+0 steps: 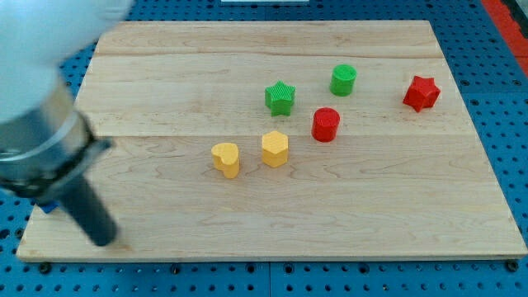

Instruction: Separate the blue blocks on the board

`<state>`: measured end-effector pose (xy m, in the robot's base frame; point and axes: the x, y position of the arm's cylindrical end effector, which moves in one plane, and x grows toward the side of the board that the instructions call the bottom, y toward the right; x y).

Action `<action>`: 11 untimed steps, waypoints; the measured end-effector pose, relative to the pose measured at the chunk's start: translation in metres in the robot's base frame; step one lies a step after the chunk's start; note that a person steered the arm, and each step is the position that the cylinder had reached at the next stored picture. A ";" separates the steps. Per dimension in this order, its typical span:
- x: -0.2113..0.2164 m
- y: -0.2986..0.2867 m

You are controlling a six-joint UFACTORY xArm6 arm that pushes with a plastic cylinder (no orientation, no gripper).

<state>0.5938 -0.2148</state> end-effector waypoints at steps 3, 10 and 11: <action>-0.037 -0.034; -0.028 0.170; -0.049 0.278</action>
